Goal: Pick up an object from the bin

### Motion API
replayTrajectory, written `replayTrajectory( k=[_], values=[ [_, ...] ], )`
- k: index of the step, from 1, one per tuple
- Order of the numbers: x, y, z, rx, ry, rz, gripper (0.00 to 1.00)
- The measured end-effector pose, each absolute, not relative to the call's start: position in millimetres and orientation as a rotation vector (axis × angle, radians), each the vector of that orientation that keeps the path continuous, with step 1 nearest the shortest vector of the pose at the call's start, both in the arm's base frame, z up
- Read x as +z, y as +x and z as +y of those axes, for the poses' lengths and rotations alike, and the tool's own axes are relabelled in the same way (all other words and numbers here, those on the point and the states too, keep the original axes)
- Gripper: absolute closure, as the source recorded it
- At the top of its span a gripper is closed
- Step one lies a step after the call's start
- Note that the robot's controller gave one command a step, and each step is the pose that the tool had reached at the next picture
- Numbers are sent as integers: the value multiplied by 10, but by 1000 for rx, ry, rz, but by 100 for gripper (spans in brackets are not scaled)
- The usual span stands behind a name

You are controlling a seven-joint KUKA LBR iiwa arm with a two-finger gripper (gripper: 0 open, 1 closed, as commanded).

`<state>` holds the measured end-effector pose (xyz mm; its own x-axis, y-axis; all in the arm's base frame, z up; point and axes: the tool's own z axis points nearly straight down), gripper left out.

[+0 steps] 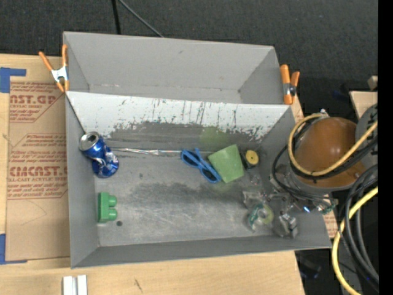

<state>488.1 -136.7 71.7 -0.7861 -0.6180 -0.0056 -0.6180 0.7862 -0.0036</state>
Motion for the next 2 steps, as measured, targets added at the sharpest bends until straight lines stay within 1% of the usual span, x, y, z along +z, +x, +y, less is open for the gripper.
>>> replayTrajectory(
  k=[1,2],
  values=[
    [715,4876,-1352,0,-1028,2964,100],
    [2164,4943,-1517,-7,-1004,2969,100]
  ],
)
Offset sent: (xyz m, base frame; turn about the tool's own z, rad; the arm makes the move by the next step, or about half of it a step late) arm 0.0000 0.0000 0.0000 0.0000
